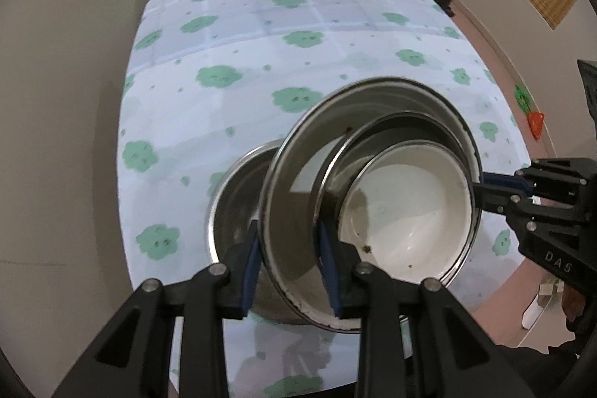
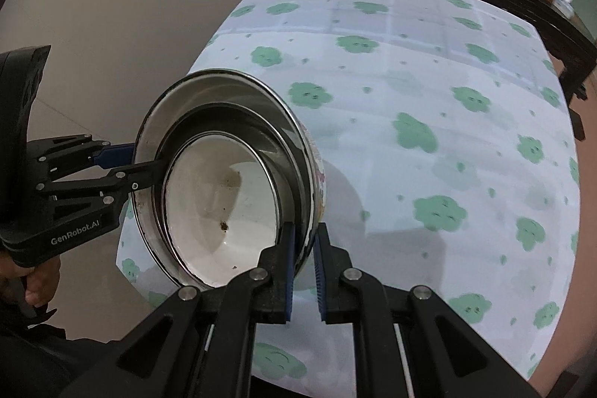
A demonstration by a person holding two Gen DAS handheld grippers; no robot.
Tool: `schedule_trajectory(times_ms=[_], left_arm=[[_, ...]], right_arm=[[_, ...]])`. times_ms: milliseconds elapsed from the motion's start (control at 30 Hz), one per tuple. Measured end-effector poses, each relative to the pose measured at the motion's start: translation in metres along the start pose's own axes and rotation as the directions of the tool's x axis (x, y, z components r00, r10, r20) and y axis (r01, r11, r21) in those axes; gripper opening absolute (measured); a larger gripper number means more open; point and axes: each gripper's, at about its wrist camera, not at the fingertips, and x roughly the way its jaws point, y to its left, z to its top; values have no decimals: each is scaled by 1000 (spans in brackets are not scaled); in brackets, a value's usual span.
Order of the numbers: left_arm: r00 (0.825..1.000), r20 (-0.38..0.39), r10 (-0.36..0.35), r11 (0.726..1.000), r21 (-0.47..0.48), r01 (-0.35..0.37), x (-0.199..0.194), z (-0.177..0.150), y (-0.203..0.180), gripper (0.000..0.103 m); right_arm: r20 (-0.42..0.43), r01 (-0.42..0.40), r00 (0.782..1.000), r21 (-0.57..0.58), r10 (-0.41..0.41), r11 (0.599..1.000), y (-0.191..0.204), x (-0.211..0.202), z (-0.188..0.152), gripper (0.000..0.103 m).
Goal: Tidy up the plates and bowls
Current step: 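Lift and carry the bowl stack with both grippers across the cloth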
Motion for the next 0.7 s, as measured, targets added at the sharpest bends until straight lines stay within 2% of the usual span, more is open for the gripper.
schedule_trajectory(times_ms=[367, 700], left_arm=[[998, -67, 8, 998, -58, -12, 26, -17, 34, 28], [991, -131, -17, 997, -77, 7, 53, -15, 46, 28]], right_arm=[[-81, -40, 996, -39, 36, 998, 27, 42, 15, 11], [-148, -34, 989, -53, 25, 998, 33, 68, 23, 11]])
